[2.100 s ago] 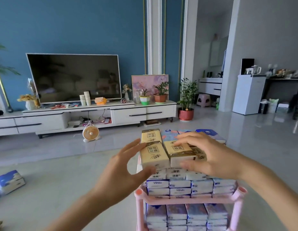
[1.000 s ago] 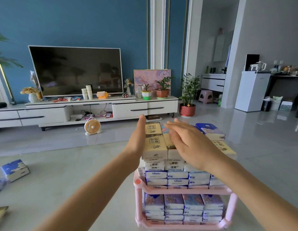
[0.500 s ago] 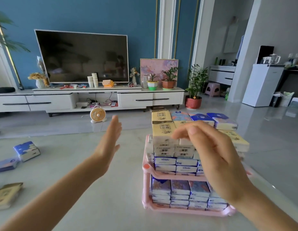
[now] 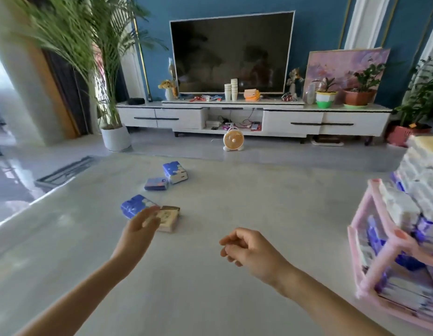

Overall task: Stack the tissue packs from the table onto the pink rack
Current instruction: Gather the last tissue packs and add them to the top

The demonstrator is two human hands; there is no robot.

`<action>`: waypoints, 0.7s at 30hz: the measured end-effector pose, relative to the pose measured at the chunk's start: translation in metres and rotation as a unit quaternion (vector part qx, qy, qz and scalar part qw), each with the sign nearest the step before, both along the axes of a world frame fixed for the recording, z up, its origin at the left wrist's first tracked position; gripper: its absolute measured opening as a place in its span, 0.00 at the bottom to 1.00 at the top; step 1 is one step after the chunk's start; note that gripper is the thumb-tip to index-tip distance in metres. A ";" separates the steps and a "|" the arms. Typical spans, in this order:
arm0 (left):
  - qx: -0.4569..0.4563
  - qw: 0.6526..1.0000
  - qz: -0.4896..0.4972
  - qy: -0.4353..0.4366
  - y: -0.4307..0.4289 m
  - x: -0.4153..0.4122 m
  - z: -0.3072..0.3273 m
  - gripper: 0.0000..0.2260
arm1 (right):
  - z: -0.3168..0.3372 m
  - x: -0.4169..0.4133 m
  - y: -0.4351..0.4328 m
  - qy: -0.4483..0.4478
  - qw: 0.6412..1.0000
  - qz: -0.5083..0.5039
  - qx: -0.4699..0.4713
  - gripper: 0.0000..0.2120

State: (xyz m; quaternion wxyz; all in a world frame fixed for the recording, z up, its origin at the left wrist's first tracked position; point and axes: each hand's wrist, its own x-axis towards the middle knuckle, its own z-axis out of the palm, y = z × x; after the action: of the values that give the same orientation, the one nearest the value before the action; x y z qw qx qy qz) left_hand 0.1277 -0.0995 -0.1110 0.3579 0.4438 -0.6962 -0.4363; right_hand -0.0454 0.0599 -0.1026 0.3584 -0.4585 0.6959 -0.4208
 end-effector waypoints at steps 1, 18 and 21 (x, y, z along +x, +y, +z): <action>-0.014 1.000 0.016 -0.017 -0.014 0.014 -0.008 0.14 | -0.009 0.007 -0.018 0.000 1.000 0.002 0.007 0.06; -0.357 0.917 0.021 -0.175 -0.102 0.033 -0.102 0.24 | -0.074 0.036 -0.218 0.265 0.963 0.030 0.045 0.45; -0.364 0.916 0.032 -0.165 -0.100 0.034 -0.102 0.21 | -0.076 0.035 -0.194 0.209 0.978 0.007 0.002 0.45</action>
State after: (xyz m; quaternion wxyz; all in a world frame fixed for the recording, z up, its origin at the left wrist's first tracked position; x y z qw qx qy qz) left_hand 0.1618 -0.1994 -0.2134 0.3883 0.3703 -0.8416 -0.0616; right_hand -0.0100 -0.1346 -0.1787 0.2091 -0.5406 0.7529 -0.3116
